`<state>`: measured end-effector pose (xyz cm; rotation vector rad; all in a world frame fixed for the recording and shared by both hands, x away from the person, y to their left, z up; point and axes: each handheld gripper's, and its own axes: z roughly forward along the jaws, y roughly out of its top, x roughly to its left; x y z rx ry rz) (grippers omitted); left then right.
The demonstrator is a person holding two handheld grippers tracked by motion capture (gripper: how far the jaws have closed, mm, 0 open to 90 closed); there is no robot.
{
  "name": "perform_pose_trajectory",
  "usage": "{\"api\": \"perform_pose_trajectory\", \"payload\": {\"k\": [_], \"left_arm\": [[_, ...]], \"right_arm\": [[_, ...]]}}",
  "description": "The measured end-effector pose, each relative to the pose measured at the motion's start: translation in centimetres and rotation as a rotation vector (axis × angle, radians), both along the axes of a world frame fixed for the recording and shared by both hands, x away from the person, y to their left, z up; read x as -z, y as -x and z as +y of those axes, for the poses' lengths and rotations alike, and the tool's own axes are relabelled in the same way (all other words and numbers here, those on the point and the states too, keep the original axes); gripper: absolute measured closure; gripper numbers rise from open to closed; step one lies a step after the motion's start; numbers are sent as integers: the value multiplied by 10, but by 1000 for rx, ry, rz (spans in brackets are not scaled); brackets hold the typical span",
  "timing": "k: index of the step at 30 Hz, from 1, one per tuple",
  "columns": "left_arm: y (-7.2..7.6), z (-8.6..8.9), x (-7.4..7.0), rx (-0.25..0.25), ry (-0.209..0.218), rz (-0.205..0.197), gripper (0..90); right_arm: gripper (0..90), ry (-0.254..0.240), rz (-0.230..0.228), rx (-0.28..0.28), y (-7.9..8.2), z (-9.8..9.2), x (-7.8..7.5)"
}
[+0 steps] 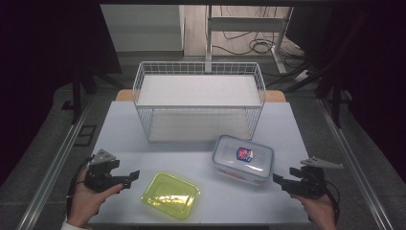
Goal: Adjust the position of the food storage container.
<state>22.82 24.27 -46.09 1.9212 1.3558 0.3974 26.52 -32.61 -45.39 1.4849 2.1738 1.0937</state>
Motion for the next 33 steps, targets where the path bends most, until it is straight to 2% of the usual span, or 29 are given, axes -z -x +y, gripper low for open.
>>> {"api": "perform_pose_trajectory", "payload": {"k": [12, 18, 24, 25, 28, 30, 32, 33], "left_arm": [[-5, 8, 4, -11, 1, 4, 159], [-4, 8, 3, 0, 6, -2, 160], [-4, 8, 4, 8, 7, 3, 160], [-4, 7, 5, 9, 5, 4, 160], [-4, 7, 6, 13, 0, 10, 159], [-5, 6, 7, 11, -2, 12, 160], [-5, 6, 7, 12, -5, 14, 160], [-5, 5, 8, 13, -8, 14, 159]], "right_arm": [[241, -34, -21, 11, -18, 1, -5], [276, -31, 2, 15, -22, -1, -4], [339, 6, 41, 37, -32, -7, -18], [373, 13, 70, 56, -37, -9, -22], [481, 31, 111, 64, -47, -9, -24], [591, 47, 138, 59, -55, -7, -24], [625, 55, 151, 57, -59, -5, -23], [675, 71, 178, 49, -66, -1, -21]]}}
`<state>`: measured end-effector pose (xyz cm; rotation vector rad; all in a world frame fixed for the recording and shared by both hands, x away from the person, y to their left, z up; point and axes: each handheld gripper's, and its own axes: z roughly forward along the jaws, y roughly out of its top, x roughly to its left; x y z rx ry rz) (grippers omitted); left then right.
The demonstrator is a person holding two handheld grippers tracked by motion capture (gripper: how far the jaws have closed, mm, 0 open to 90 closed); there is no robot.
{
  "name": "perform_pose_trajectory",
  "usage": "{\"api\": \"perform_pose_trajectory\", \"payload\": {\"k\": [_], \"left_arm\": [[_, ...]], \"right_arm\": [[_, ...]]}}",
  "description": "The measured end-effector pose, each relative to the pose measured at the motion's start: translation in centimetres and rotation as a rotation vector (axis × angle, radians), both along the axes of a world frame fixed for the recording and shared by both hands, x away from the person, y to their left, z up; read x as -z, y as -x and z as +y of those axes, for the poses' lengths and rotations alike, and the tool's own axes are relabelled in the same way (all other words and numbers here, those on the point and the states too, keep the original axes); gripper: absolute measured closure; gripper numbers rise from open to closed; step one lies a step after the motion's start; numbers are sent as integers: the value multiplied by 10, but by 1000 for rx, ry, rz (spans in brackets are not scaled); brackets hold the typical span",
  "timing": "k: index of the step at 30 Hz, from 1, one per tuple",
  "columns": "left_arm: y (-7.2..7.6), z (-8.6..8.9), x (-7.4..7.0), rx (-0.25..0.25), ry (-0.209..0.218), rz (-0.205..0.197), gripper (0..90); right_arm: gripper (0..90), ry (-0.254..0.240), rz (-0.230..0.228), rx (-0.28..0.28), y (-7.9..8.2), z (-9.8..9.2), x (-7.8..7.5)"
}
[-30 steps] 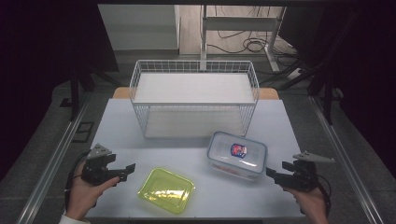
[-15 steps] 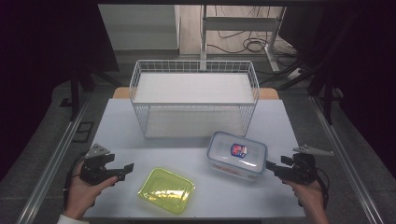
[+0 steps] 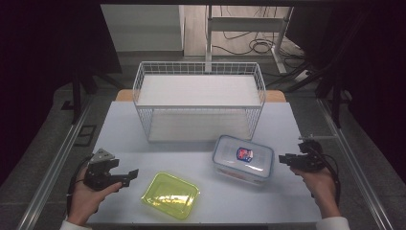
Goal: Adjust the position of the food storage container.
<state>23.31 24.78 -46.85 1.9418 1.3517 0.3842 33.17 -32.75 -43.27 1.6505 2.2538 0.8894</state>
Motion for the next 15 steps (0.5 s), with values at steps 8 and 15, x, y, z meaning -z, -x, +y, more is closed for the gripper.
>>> {"api": "perform_pose_trajectory", "payload": {"k": [8, 15], "left_arm": [[0, 0, 4, -2, -14, 11, 159], [0, 0, 4, -5, -16, 11, 158]], "right_arm": [[882, 69, 116, -1, -26, 10, 6], [888, 92, 170, 26, -41, 17, 11]]}}
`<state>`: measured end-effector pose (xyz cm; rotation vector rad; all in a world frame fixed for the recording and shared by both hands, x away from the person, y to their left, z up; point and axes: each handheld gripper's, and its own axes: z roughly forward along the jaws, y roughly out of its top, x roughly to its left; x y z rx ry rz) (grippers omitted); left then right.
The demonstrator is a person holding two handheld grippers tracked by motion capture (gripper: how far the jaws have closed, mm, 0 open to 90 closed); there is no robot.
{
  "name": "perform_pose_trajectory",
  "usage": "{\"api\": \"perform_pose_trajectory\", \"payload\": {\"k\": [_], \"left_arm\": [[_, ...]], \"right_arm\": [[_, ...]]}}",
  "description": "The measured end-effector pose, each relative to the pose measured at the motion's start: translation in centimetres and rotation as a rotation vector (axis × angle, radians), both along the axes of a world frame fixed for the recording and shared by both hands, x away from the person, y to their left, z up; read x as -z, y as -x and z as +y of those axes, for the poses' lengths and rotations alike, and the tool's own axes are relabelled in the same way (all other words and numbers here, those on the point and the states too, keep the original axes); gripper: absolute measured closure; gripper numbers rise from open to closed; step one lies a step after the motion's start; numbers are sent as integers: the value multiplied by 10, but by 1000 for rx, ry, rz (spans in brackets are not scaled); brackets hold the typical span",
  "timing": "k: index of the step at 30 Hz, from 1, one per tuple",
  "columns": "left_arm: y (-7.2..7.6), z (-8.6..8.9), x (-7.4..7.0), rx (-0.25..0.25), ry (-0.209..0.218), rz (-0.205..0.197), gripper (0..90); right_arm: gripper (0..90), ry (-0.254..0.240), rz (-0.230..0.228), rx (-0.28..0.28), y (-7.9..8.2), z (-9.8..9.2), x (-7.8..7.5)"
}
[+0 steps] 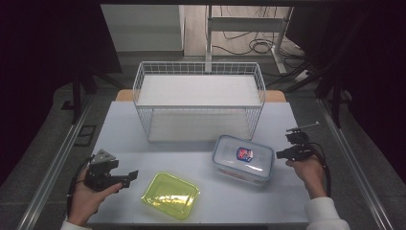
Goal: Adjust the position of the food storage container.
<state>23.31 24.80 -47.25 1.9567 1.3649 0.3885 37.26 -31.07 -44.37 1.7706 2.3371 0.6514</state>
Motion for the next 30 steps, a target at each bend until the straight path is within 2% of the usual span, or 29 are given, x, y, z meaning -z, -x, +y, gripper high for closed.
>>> {"api": "perform_pose_trajectory", "payload": {"k": [3, 6, 16, 30], "left_arm": [[0, 0, 0, 1, -5, -3, 158], [-1, 0, 1, 0, -8, 2, 158], [-2, -2, 3, 10, -14, 6, 158], [-2, -1, 3, 8, -10, 6, 158]], "right_arm": [[889, 54, 17, -8, -6, 8, 4], [889, 70, 23, -8, -9, 10, 5], [890, 74, 1, -11, -13, 18, 4], [890, 56, -34, -82, -17, 57, 9]]}}
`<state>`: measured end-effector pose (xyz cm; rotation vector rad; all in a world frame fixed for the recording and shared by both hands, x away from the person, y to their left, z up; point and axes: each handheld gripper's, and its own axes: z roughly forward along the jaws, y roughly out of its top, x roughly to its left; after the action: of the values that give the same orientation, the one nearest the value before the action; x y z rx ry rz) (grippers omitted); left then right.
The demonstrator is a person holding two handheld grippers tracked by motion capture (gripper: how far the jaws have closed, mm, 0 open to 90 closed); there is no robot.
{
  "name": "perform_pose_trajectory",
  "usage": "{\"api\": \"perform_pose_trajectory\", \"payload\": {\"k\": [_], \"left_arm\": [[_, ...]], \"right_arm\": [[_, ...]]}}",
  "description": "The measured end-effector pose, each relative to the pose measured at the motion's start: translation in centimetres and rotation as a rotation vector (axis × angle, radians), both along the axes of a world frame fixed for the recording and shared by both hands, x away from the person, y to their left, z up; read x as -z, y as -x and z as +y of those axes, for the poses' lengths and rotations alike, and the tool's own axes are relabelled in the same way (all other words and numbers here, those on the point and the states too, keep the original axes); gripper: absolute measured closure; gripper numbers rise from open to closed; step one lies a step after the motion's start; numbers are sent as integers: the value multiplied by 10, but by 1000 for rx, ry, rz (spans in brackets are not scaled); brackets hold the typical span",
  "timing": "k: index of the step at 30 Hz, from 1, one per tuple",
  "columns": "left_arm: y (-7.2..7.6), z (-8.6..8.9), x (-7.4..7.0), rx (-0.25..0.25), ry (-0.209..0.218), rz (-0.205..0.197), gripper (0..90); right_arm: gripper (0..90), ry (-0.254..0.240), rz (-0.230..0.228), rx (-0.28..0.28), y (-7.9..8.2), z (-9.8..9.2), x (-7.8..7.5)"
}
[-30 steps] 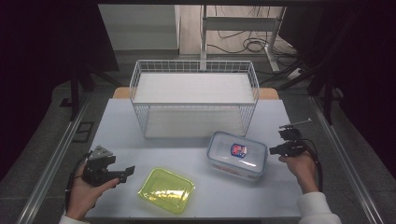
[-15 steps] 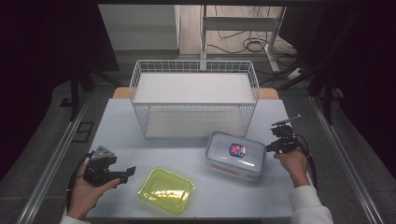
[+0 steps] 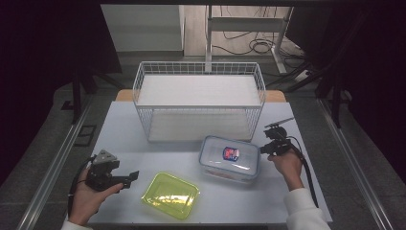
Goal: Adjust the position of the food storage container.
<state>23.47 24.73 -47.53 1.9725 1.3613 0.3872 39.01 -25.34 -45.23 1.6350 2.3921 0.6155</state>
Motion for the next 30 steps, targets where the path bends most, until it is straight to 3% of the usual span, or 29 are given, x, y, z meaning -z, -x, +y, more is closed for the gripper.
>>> {"api": "perform_pose_trajectory", "payload": {"k": [8, 13, 15, 17, 19, 20, 21, 23, 24, 27, 30], "left_arm": [[0, 0, -1, 1, -1, -3, 158], [1, 1, -1, 4, 0, -3, 158], [1, 1, 0, 1, 0, -3, 159], [1, 2, 0, -2, -1, -3, 158], [2, 2, -1, -3, 0, -6, 158], [2, 2, -1, -3, 0, -6, 158], [2, 2, -2, -4, -2, -9, 158], [2, 1, -3, -4, -2, -11, 158], [2, 1, -3, -4, -2, -11, 158], [1, -2, -2, 3, -4, -8, 158], [0, -3, -1, 5, -6, -7, 158]], "right_arm": [[890, -32, -18, -46, -3, 28, 4], [890, -38, -33, -66, 5, 26, -2], [890, -49, -40, -89, 15, 22, -9], [890, -71, -41, -148, 37, 17, -18], [890, -69, -34, -206, 56, 19, -20], [890, -69, -34, -206, 56, 19, -20], [890, -55, -34, -261, 74, 23, -19], [890, -51, -24, -307, 89, 28, -15], [890, -51, -24, -307, 89, 28, -15], [890, -58, 12, -382, 106, 41, -1], [890, -35, 16, -401, 106, 50, 8]]}}
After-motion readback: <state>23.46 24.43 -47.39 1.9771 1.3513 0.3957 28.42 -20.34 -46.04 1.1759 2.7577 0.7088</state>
